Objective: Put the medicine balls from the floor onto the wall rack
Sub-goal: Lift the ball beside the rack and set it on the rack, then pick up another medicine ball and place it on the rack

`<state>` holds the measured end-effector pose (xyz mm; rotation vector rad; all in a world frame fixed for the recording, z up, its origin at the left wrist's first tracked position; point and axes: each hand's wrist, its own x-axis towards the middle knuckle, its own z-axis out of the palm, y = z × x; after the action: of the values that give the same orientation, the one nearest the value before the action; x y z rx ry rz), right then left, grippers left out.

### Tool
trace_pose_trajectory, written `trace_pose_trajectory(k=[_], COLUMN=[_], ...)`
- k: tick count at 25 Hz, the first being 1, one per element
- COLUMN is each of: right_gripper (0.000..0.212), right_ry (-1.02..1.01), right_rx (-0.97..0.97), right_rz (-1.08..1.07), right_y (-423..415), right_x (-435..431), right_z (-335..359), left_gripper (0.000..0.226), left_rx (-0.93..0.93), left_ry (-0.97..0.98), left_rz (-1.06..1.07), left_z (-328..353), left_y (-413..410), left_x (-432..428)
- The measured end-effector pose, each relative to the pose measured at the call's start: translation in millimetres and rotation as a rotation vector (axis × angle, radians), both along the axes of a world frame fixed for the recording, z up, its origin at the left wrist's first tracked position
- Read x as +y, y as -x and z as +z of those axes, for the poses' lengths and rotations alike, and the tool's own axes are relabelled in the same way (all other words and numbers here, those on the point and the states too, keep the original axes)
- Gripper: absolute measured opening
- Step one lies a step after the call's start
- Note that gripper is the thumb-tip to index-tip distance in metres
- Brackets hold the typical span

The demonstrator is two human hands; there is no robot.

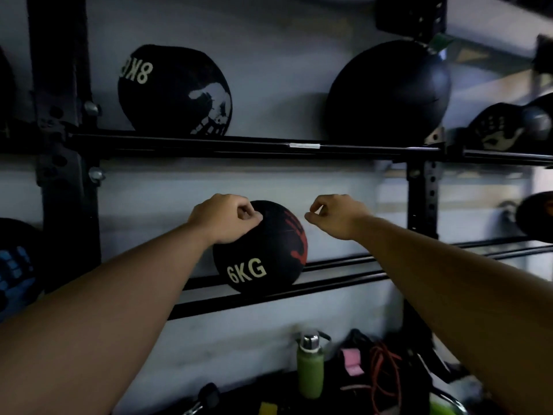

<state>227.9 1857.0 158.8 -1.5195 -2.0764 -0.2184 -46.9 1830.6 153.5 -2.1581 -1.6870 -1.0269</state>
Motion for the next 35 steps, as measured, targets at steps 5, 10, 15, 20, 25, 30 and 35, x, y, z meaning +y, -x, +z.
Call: trace_pose_trajectory(k=[5,10,15,20,25,30,35], right_gripper=[0.041,0.035,0.028,0.034,0.037,0.037,0.040], right_ry=[-0.011,-0.004,-0.022,0.046,0.111,0.159,0.177], right_rx=[0.012,0.037,0.153,0.090,0.048,0.102,0.148], right_rz=[-0.177,-0.364,-0.472,-0.594,-0.764,-0.959,-1.191], right_y=[-51.6,-119.5,-177.8,-243.7,-309.8,-336.0,-326.8], right_x=[-82.1,-170.6,-286.8,-418.0,-592.1,-750.8,-888.9], right_z=[-4.6,-21.6,-57.0,-108.2,-154.1,-198.0,-242.4], left_gripper=[0.034,0.032,0.035,0.029,0.037,0.042,0.041], left_rx=[-0.016,-0.031,-0.025,0.040,0.097,0.179,0.181], left_ry=[0.002,0.018,0.097,0.162,0.242,0.289,0.350], left_rz=[-0.188,-0.331,-0.488,-0.582,-0.679,-0.882,-1.106], left_z=[-2.8,-16.0,-41.0,-89.0,-141.9,-179.0,-218.4], left_y=[-57.2,-127.5,-201.5,-277.6,-351.4,-410.1,-451.9], left_x=[-26.1,-73.7,-160.3,-270.4,-395.1,-503.2,-599.6])
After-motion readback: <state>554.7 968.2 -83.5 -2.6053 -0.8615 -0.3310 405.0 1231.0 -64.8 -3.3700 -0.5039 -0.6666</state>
